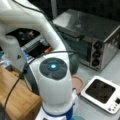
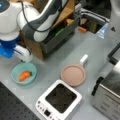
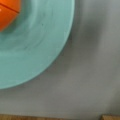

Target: Pick up the pan. Place the pan on the table. Pick up the bowl. Place the bowl on the stove.

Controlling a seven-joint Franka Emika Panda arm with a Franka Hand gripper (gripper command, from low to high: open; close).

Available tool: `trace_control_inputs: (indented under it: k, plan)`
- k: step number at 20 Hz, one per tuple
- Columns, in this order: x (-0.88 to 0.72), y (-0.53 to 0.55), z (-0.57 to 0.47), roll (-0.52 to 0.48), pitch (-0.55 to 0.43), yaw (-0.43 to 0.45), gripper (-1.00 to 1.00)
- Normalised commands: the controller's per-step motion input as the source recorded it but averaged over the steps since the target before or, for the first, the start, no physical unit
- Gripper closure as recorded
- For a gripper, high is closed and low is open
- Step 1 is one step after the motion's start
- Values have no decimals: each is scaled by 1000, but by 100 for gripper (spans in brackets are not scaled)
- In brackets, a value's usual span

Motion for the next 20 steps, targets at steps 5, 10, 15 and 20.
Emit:
trace_control_inputs:
  k: [5, 10, 15, 20]
  plan:
    - [283, -94, -237, 181, -13, 47, -100]
    - [221, -134, -57, 219, -26, 27, -100]
    - [158, -168, -28, 250, -32, 37, -100]
    - [128, -172, -93, 234, -54, 58, -100]
